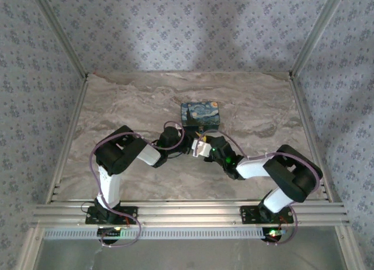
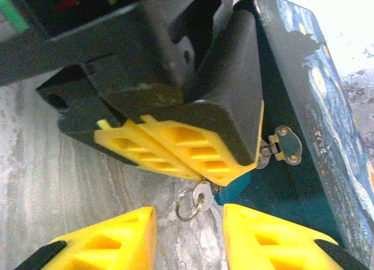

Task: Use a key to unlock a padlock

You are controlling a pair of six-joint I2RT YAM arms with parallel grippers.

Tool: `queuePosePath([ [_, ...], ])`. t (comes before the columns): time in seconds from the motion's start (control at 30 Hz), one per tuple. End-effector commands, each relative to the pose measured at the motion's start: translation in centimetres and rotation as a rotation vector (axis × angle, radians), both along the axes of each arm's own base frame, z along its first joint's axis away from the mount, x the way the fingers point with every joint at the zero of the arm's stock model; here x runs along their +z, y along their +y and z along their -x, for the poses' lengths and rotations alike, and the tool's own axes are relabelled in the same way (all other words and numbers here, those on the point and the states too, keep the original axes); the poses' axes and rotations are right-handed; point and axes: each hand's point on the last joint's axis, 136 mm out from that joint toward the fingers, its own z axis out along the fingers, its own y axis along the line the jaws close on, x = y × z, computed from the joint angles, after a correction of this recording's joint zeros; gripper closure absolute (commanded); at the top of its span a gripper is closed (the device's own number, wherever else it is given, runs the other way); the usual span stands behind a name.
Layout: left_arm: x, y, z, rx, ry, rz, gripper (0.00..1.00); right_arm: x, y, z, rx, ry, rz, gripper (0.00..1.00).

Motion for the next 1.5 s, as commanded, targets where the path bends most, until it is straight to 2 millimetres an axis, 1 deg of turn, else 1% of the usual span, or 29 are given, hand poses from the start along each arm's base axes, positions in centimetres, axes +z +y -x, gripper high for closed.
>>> queuePosePath([
  [0.0,1.0,0.0,-0.4,0.010,-0.016,0.000,0.91,1.3,0.5,-1.1,-0.011,-0.037,-0.034,0.66],
  [0.47,1.1,-0.1,-0.4,0.007,-0.014,0.000,0.91,1.2,0.6,-1.9,-0.019,-0.048,-0.026,0.77],
  [0.6,1.2,-0.1,-0.5,0.007,-0.016,0.001,0.91,1.3,0.6,-2.2,-0.029,-0.054,-0.026,0.86],
  [0.77,1.2,-0.1,-0.4,0.007,-0.016,0.002,0.91,1.1,0.3,-2.3,-0.039,-0.058,-0.013,0.92],
  [0.9,1.2,0.0,-0.4,0.008,-0.017,0.002,0.91,1.2,0.0,-2.6,-0.055,-0.068,-0.014,1.00],
  [1.2,1.4,0.0,-0.5,0.012,-0.020,0.006,0.91,2.9,0.1,-2.7,-0.086,-0.063,-0.088,1.00],
  [1.3,1.4,0.0,-0.5,0.013,-0.022,0.006,0.91,2.8,0.0,-2.3,-0.067,-0.053,-0.081,1.00],
  [1.33,1.5,0.0,-0.5,0.014,-0.021,0.007,0.91,2.6,0.0,-2.1,-0.057,-0.054,-0.070,0.99],
  [1.37,1.5,0.0,-0.5,0.014,-0.021,0.008,0.91,2.6,-0.2,-2.1,-0.053,-0.060,-0.065,0.94],
  [1.43,1.6,0.0,-0.6,0.016,-0.023,0.009,0.91,2.3,-0.5,-1.6,-0.029,-0.062,-0.036,0.80],
  [1.47,1.6,0.1,-0.5,0.017,-0.023,0.009,0.91,2.1,-0.5,-1.4,-0.021,-0.058,-0.027,0.78],
])
